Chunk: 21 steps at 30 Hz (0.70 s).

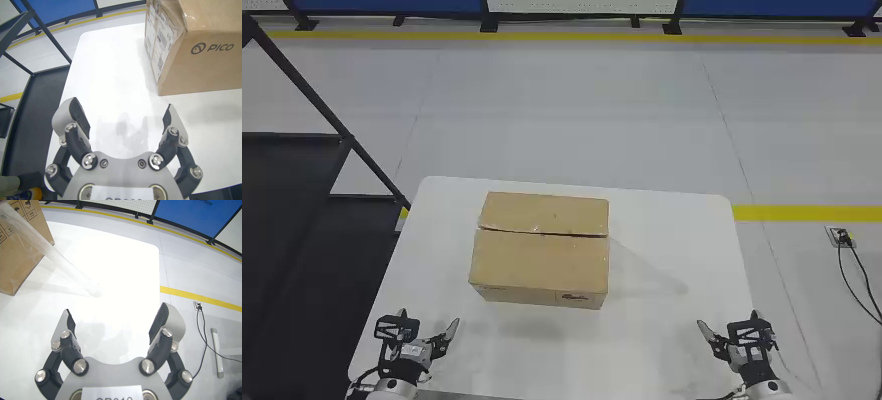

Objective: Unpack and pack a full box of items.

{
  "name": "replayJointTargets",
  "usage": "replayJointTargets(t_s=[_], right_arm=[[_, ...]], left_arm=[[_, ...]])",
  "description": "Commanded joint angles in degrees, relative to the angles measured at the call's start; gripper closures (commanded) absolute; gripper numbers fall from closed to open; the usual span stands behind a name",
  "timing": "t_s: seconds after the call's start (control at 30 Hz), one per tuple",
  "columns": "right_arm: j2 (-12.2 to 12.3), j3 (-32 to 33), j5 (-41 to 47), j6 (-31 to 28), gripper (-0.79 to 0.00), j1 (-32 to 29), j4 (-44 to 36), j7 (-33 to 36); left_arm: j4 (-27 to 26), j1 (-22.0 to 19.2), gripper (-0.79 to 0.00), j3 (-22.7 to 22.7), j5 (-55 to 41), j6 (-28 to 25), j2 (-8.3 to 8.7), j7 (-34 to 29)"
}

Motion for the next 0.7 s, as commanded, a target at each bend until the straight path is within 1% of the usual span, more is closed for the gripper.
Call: replayJointTargets(t_s=[0.0,0.37,0.43,0.5,0.6,0.67], right_arm=[[0.0,0.0,0.0,0.0,-0.785,0.0,0.0,0.0],[-0.1,-0.46,0.86,-0.59,-0.785,0.44,-0.72,0.5],[-0.25,-1.36,5.63,-4.02,-0.785,1.09,-2.24,3.12],[-0.17,-0.86,9.29,-7.21,-0.785,1.92,-3.92,6.22],[-0.15,-1.25,13.36,-10.13,-0.785,3.57,-6.87,11.25],[-0.2,-2.15,15.93,-10.98,-0.785,5.15,-8.6,14.75]], left_arm=[[0.0,0.0,-0.784,0.0,0.0,0.0,0.0,0.0],[0.08,-0.12,-0.785,-0.05,-0.42,0.01,-0.03,0.02],[0.57,-0.66,-0.785,-0.35,-2.05,-1.77,-0.04,0.18],[0.9,-1.36,-0.785,-1.05,-3.94,-3.43,-0.04,0.96],[1.66,-2.65,-0.785,-1.85,-5.14,-4.39,-0.07,2.59],[2.01,-3.53,-0.785,-2.6,-6.31,-5.98,-0.03,3.57]])
